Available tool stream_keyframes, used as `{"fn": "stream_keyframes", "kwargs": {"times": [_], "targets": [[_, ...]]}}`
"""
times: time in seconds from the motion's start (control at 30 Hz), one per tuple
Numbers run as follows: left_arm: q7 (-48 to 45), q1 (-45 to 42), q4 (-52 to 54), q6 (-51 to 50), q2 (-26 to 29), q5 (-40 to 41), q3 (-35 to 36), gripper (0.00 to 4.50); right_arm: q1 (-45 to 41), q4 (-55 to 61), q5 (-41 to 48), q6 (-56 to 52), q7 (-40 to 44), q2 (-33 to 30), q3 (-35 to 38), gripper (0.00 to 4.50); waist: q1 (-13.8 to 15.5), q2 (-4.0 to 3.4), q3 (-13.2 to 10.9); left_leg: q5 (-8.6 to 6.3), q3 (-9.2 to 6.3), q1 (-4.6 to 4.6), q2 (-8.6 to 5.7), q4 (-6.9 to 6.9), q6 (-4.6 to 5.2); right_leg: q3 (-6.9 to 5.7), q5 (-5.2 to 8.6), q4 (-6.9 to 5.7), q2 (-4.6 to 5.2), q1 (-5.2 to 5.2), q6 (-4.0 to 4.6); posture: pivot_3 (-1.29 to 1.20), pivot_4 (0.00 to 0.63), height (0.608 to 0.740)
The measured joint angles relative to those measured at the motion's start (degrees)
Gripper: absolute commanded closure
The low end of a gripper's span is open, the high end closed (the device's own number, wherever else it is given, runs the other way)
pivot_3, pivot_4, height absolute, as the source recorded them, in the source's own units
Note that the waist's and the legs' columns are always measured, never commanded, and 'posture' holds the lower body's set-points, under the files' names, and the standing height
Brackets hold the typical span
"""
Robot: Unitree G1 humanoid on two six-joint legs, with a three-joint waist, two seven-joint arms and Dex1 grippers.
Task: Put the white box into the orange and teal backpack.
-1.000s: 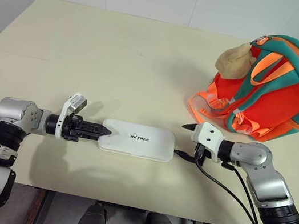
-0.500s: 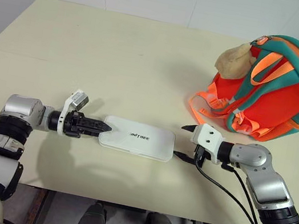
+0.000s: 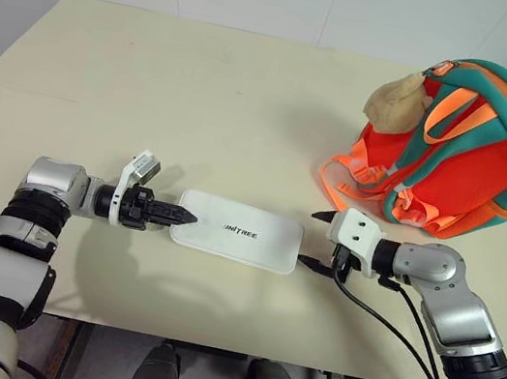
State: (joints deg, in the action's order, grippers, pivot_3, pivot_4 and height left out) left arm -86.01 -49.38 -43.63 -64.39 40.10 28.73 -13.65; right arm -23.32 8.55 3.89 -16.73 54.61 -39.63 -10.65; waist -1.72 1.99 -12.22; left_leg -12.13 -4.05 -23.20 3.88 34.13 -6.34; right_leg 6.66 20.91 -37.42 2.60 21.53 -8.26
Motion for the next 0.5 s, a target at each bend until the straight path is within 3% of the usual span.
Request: {"fn": "stream_keyframes", "kwargs": {"times": [0.3, 0.5], "targets": [[3.5, 0.8, 2.2, -1.7, -1.0, 1.3, 9.0, 3.17, 0.0, 1.0, 1.8, -0.9, -2.5, 1.0, 2.9, 0.0, -0.1, -0.01, 0.0, 0.0, -0.01, -0.04, 0.0, -0.09, 0.0, 0.0, 0.01, 0.03, 0.01, 0.05, 0.0, 0.0, 0.15, 0.74], [9.2, 5.3, 8.9, -6.5, -1.1, 5.3, 17.5, 3.17, 1.5, 7.4, 9.8, -6.4, -5.4, 2.6, 11.3, 0.0, 0.0, -0.02, 0.0, 0.04, -0.03, -0.05, 0.01, -0.2, -0.09, -0.01, 0.07, 0.05, 0.02, 0.07, 0.02, 0.0, 0.15, 0.74]]}}
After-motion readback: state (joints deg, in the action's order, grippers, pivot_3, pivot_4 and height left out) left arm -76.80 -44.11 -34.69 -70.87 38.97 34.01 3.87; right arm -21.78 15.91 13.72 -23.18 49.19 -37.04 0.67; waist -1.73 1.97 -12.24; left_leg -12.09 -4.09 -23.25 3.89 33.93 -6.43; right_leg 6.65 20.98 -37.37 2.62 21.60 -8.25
